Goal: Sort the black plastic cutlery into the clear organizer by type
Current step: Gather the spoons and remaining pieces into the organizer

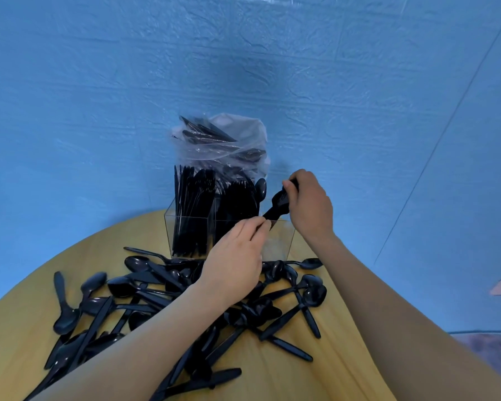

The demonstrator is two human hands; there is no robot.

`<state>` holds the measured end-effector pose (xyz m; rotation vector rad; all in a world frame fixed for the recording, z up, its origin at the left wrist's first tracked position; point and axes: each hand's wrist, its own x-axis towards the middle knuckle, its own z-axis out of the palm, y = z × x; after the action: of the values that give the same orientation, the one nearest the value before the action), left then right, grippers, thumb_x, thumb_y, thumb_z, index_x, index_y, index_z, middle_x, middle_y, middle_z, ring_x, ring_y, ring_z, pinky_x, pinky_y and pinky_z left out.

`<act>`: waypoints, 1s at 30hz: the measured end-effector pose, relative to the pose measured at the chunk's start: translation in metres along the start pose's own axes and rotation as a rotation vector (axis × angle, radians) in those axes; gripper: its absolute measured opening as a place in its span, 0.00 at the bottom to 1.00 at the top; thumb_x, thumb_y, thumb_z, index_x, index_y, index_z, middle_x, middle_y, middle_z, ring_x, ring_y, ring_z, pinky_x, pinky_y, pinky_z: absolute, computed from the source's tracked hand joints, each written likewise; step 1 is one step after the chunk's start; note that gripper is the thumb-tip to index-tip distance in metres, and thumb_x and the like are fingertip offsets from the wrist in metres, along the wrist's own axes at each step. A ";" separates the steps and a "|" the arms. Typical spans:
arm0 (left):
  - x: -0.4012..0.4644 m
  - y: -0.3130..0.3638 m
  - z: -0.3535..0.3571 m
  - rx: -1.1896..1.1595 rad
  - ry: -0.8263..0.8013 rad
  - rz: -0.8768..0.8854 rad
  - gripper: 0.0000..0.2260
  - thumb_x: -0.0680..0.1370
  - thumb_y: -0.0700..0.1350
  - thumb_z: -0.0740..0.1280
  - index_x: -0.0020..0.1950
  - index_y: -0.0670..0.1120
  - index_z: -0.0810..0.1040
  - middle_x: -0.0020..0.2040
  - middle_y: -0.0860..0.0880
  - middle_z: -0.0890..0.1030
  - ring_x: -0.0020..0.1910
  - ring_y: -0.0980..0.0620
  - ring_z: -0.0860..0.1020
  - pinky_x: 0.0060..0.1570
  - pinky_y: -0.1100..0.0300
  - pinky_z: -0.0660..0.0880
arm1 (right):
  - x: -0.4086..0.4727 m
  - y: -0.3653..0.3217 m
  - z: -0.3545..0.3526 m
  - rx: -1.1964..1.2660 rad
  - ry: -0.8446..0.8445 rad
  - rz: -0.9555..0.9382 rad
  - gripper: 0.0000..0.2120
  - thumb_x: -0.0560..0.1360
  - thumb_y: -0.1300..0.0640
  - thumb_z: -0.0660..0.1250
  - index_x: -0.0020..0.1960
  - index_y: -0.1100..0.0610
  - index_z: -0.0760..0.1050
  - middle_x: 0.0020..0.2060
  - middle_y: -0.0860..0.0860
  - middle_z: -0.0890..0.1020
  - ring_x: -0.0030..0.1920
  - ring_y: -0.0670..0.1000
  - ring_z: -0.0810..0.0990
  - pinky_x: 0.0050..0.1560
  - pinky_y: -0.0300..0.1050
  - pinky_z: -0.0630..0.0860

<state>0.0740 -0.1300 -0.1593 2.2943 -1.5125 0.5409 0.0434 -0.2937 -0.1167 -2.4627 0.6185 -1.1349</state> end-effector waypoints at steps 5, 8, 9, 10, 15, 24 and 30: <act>0.000 0.000 0.000 -0.001 0.003 0.007 0.27 0.69 0.38 0.72 0.67 0.39 0.72 0.64 0.44 0.75 0.62 0.46 0.74 0.61 0.58 0.70 | -0.014 0.005 0.011 -0.154 0.023 -0.078 0.18 0.83 0.50 0.48 0.54 0.57 0.74 0.51 0.51 0.76 0.45 0.53 0.72 0.38 0.46 0.67; -0.001 0.000 -0.001 -0.027 0.004 -0.001 0.28 0.68 0.37 0.72 0.68 0.40 0.72 0.63 0.45 0.75 0.62 0.47 0.74 0.60 0.59 0.71 | -0.023 0.010 0.013 -0.202 -0.039 -0.093 0.20 0.82 0.50 0.47 0.65 0.55 0.72 0.63 0.49 0.75 0.52 0.56 0.69 0.45 0.46 0.63; -0.001 0.000 -0.001 -0.021 0.002 -0.002 0.28 0.68 0.37 0.72 0.68 0.40 0.72 0.63 0.45 0.75 0.62 0.47 0.74 0.60 0.60 0.71 | -0.024 0.010 0.012 -0.206 -0.069 -0.073 0.19 0.83 0.50 0.47 0.67 0.54 0.70 0.65 0.47 0.73 0.54 0.56 0.68 0.46 0.45 0.61; -0.001 -0.001 -0.001 -0.015 -0.002 -0.001 0.28 0.68 0.37 0.72 0.68 0.40 0.72 0.64 0.45 0.75 0.63 0.47 0.74 0.60 0.60 0.70 | -0.024 0.009 0.010 -0.208 -0.099 -0.064 0.19 0.83 0.50 0.48 0.69 0.52 0.68 0.67 0.46 0.71 0.56 0.56 0.68 0.48 0.45 0.61; -0.006 0.003 -0.006 -0.084 -0.048 -0.011 0.26 0.77 0.42 0.63 0.74 0.44 0.63 0.71 0.49 0.65 0.69 0.51 0.65 0.68 0.63 0.60 | -0.039 0.009 -0.013 -0.028 -0.080 0.043 0.20 0.82 0.48 0.50 0.72 0.52 0.64 0.70 0.48 0.67 0.63 0.55 0.65 0.57 0.46 0.60; -0.066 0.018 -0.019 -0.230 -0.334 -0.136 0.24 0.79 0.53 0.61 0.74 0.51 0.61 0.71 0.56 0.63 0.68 0.56 0.64 0.67 0.60 0.65 | -0.128 0.049 -0.040 0.011 -0.543 0.222 0.23 0.79 0.46 0.58 0.72 0.53 0.64 0.71 0.51 0.65 0.70 0.56 0.59 0.68 0.48 0.58; -0.074 0.018 -0.022 -0.088 -0.541 -0.103 0.29 0.79 0.53 0.61 0.77 0.52 0.52 0.76 0.53 0.58 0.74 0.53 0.57 0.72 0.56 0.56 | -0.144 0.045 -0.054 -0.011 -0.714 0.154 0.25 0.79 0.46 0.59 0.74 0.50 0.60 0.71 0.49 0.65 0.70 0.56 0.59 0.68 0.49 0.58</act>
<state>0.0279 -0.0674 -0.1749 2.5538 -1.5814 -0.1936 -0.0929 -0.2634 -0.1952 -2.5294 0.5644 -0.1517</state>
